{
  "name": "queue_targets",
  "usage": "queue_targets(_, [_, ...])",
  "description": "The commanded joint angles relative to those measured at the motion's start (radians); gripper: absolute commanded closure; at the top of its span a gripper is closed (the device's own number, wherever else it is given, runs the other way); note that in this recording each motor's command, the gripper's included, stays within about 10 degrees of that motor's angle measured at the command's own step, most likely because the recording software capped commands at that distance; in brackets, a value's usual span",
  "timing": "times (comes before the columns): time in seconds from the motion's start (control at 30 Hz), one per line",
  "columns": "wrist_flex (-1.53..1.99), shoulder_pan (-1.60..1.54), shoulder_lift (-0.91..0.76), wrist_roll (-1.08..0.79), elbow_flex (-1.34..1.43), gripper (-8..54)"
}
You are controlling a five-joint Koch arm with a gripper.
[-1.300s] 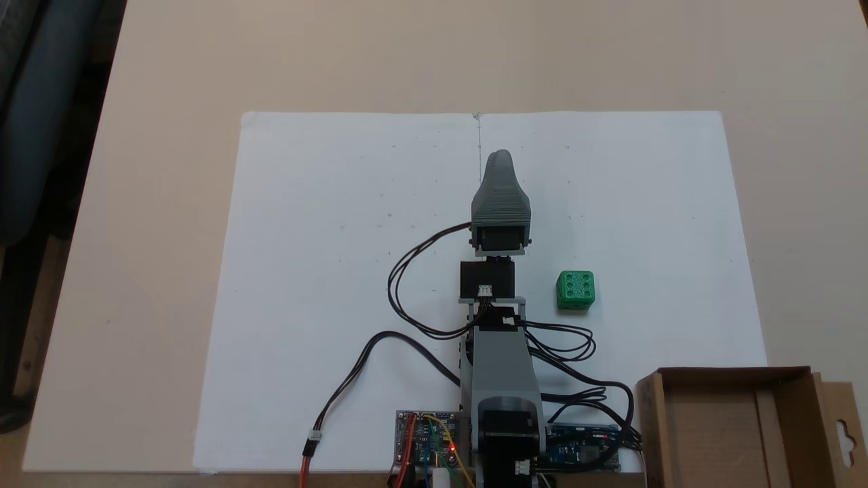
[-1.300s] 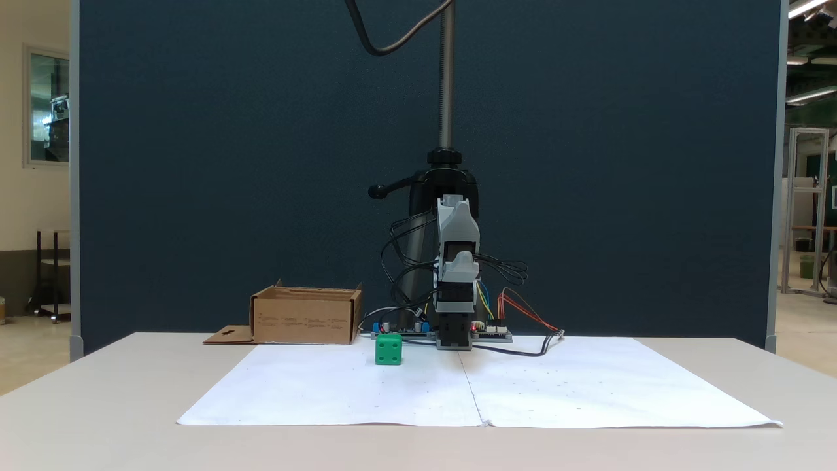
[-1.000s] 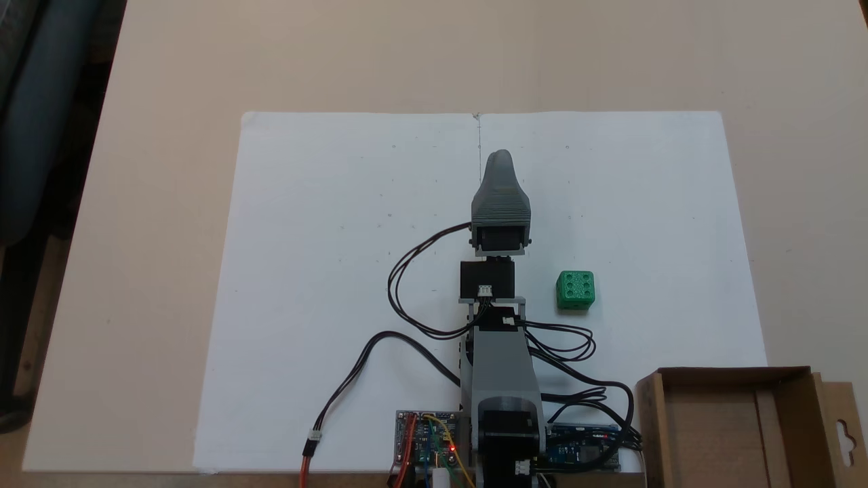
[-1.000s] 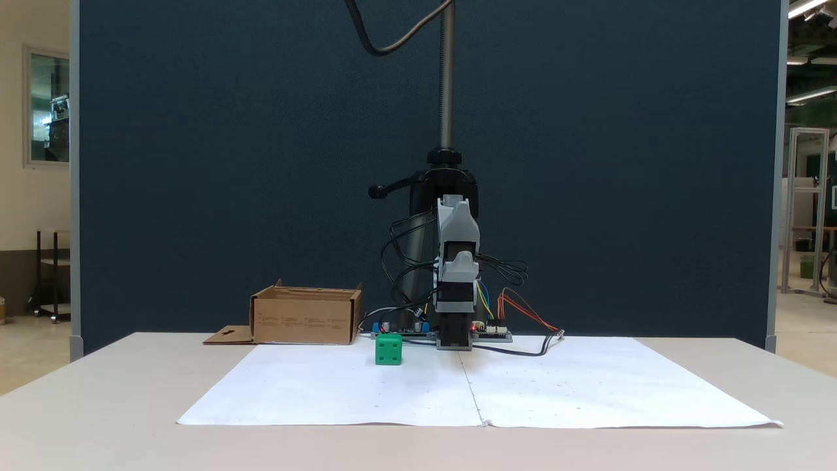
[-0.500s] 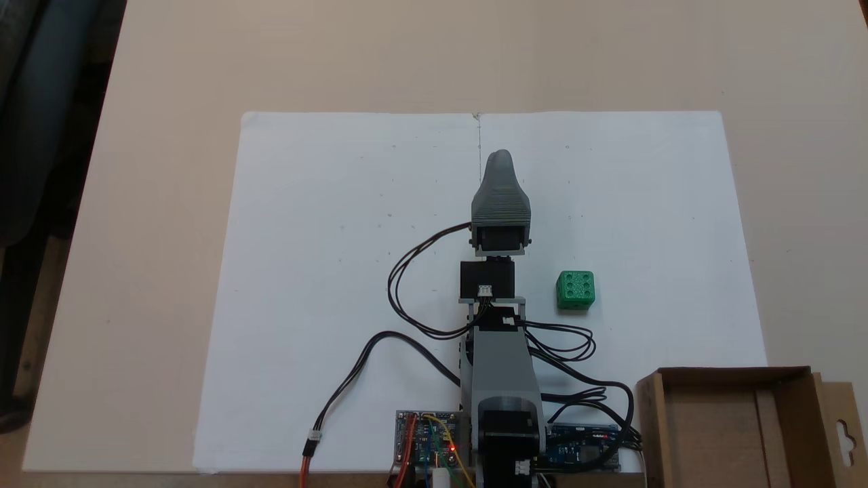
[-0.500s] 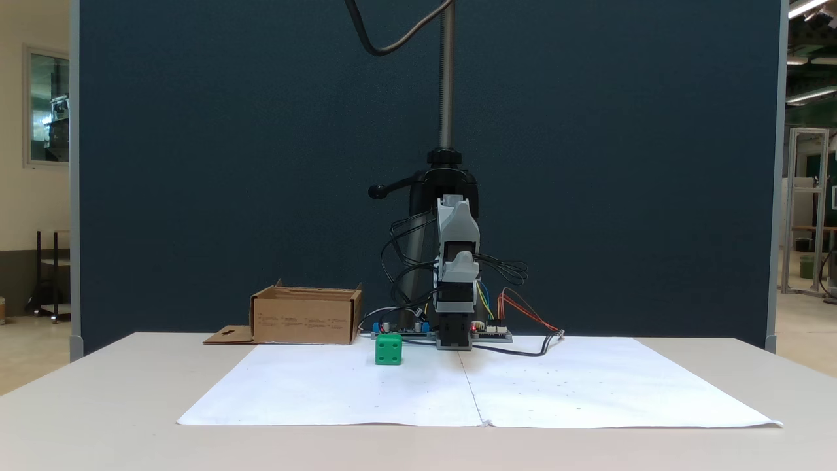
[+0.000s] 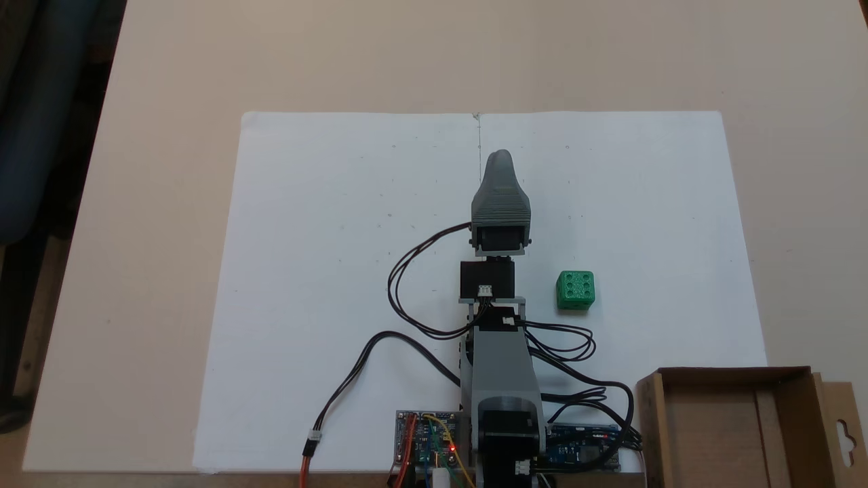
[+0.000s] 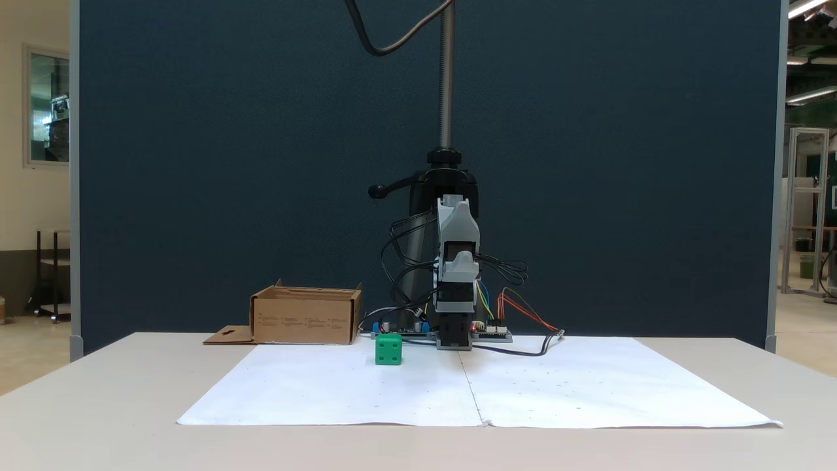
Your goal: Grasp a green dice and put it in the bin.
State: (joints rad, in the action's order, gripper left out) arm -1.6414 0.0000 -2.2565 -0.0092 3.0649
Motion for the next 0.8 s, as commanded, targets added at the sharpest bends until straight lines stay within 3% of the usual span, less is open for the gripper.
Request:
queue_targets(0.0, [-0.061, 0.003, -0.114, -0.040, 0.063, 0.5])
queue_targets(0.77, [0.008, 0.008, -0.112, -0.046, 0.063, 0.8])
